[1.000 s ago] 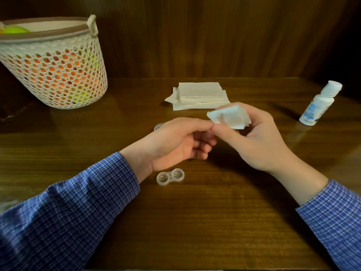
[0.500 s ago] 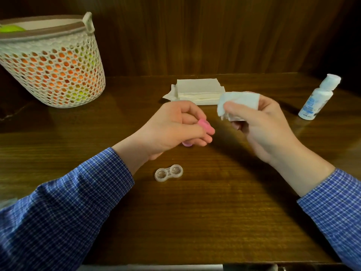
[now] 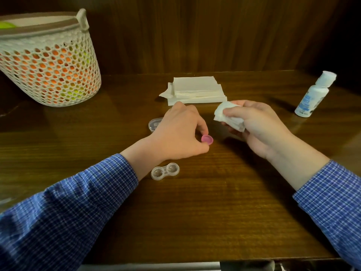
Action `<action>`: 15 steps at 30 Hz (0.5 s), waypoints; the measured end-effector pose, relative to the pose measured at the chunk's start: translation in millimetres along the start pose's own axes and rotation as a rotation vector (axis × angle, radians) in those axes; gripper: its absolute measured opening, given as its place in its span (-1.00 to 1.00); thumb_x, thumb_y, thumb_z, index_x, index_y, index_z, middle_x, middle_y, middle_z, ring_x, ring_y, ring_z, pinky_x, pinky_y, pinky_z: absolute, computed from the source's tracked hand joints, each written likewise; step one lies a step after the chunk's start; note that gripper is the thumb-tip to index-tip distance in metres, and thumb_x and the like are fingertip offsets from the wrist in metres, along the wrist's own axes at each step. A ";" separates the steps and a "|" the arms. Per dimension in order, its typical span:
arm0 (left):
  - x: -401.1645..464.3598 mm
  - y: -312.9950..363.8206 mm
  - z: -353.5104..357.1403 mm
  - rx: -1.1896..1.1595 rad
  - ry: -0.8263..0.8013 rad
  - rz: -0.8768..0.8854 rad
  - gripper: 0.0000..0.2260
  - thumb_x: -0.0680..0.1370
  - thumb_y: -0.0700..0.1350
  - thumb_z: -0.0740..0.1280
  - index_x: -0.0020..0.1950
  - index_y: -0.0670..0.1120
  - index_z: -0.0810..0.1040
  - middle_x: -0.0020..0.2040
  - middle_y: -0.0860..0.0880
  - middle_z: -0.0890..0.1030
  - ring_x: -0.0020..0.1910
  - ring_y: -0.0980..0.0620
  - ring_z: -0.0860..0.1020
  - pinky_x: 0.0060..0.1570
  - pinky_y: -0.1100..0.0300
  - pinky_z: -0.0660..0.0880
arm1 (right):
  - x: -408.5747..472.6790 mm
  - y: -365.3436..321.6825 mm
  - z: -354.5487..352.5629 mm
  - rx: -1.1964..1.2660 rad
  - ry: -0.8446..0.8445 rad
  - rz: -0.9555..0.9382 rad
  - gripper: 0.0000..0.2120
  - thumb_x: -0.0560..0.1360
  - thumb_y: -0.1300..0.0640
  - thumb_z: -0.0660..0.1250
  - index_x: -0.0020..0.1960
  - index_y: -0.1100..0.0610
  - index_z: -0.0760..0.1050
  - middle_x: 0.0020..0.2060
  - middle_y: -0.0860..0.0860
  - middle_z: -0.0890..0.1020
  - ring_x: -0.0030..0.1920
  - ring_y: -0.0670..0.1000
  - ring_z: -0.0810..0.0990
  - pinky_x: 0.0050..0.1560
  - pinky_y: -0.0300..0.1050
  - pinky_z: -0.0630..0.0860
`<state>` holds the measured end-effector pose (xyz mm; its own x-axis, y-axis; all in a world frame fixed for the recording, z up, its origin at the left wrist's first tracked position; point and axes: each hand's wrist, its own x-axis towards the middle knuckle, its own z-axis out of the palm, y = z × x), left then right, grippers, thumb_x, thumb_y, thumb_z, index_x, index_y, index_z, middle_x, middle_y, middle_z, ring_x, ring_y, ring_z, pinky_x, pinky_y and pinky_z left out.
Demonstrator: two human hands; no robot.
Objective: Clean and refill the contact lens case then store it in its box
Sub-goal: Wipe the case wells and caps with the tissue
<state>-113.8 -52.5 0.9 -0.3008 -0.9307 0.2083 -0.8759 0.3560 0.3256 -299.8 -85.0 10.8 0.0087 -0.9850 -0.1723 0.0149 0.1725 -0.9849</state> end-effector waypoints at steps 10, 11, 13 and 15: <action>5.3 -19.3 -30.6 -0.134 0.057 -0.089 -0.74 0.51 0.13 0.46 0.16 0.11 0.65 0.04 0.15 0.58 0.21 0.10 0.40 0.24 0.04 0.46 | 51.6 -26.4 20.6 -0.236 -0.053 -0.136 -0.71 0.50 0.20 0.51 0.19 0.09 0.58 -0.02 0.05 0.73 -0.06 -0.02 0.75 -0.17 -0.24 0.67; 7.9 -23.2 -35.1 -0.148 0.073 -0.109 -0.78 0.52 0.10 0.46 0.14 0.10 0.66 0.03 0.16 0.57 0.21 0.08 0.45 0.23 0.02 0.50 | 64.7 -31.6 28.4 -0.310 -0.026 -0.210 -0.71 0.49 0.17 0.53 0.18 0.08 0.58 -0.02 0.03 0.70 -0.05 -0.04 0.72 -0.19 -0.29 0.65; 12.7 -30.9 -41.6 -0.168 0.092 -0.148 -0.83 0.53 0.06 0.46 0.10 0.08 0.67 -0.01 0.17 0.56 0.17 0.05 0.51 0.19 -0.01 0.56 | 88.4 -40.5 45.9 -0.391 -0.002 -0.314 -0.71 0.48 0.13 0.53 0.16 0.08 0.56 -0.01 -0.02 0.63 -0.17 -0.11 0.70 -0.35 -0.37 0.57; 15.0 -37.9 -43.3 -0.182 0.100 -0.177 -0.84 0.54 0.04 0.46 0.09 0.06 0.68 -0.04 0.17 0.57 0.12 0.06 0.53 0.17 -0.04 0.58 | 113.7 -41.5 60.4 -0.407 -0.038 -0.354 -0.72 0.50 0.13 0.52 0.15 0.12 0.53 -0.02 0.02 0.62 -0.26 -0.12 0.73 -0.37 -0.32 0.57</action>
<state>-68.8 -76.3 31.6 -0.1027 -0.9700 0.2204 -0.8264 0.2065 0.5238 -239.1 -203.8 33.1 0.1098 -0.9803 0.1643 -0.3652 -0.1936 -0.9106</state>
